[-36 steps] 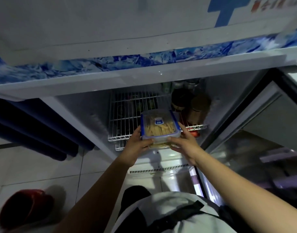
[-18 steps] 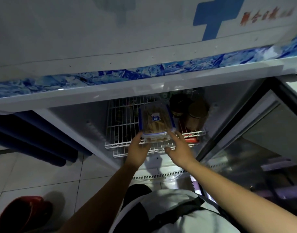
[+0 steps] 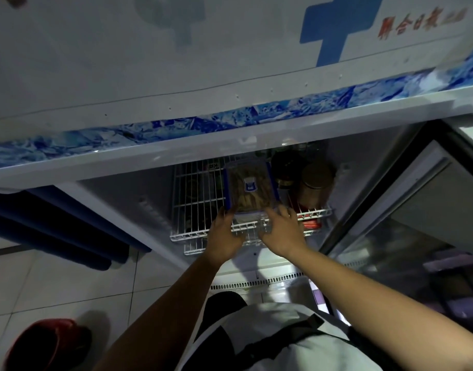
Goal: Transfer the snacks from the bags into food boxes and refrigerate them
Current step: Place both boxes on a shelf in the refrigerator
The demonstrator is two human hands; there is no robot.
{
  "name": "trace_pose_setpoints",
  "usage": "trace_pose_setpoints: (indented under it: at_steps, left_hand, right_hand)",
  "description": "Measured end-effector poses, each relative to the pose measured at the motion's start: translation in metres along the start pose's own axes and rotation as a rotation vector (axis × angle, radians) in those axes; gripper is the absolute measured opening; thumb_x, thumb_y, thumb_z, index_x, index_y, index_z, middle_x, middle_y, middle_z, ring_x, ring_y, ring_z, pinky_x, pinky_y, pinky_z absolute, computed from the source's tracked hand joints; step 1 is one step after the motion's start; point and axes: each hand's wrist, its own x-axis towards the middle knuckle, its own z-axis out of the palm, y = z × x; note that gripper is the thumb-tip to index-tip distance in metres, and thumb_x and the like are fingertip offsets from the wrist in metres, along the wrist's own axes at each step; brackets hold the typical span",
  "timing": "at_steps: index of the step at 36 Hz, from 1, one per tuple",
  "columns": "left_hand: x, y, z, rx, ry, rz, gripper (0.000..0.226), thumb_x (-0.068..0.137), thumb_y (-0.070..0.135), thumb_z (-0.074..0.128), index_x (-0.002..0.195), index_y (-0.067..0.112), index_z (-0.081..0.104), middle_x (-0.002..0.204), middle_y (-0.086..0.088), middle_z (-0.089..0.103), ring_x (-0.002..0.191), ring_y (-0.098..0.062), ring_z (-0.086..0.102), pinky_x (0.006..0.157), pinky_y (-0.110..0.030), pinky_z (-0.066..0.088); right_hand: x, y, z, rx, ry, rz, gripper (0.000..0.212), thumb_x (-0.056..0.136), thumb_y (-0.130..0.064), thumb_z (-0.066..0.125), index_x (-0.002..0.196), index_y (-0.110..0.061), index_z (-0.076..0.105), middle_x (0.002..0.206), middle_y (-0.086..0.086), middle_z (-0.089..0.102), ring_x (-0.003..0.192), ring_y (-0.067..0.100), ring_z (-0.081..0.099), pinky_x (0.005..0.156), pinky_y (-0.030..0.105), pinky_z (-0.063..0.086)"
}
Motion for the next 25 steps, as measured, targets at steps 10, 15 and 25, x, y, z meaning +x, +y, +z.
trace_pose_setpoints:
  at_steps: [10, 15, 25]
  left_hand:
    - [-0.008, -0.006, 0.012, 0.519, -0.082, -0.048, 0.1, 0.085, 0.036, 0.07, 0.16, 0.03, 0.003, 0.168, -0.01, 0.007, 0.151, -0.04, 0.014, 0.12, -0.061, 0.018]
    - [-0.009, -0.008, 0.013, 0.525, -0.086, -0.03, 0.099, 0.084, 0.036, 0.069, 0.16, 0.027, 0.005, 0.166, -0.013, 0.013, 0.149, -0.04, 0.02, 0.118, -0.062, 0.021]
    - [-0.007, -0.008, 0.013, 0.552, -0.15, -0.07, 0.104, 0.088, 0.039, 0.069, 0.159, 0.033, -0.006, 0.169, -0.009, -0.001, 0.153, -0.04, 0.009, 0.121, -0.061, 0.011]
  right_hand:
    - [0.008, 0.005, 0.004, -0.241, -0.135, -0.028, 0.092, 0.086, -0.049, 0.065, 0.158, -0.035, 0.008, 0.167, -0.003, 0.009, 0.152, 0.033, 0.007, 0.119, 0.062, 0.01]
    - [0.004, 0.005, 0.007, -0.265, -0.152, -0.015, 0.097, 0.086, -0.049, 0.065, 0.159, -0.037, 0.002, 0.168, -0.005, 0.0, 0.152, 0.036, 0.008, 0.117, 0.06, 0.013]
    - [0.003, 0.003, 0.007, -0.317, -0.15, -0.019, 0.1, 0.085, -0.049, 0.065, 0.159, -0.035, -0.001, 0.168, -0.003, -0.003, 0.152, 0.036, 0.006, 0.119, 0.061, 0.009]
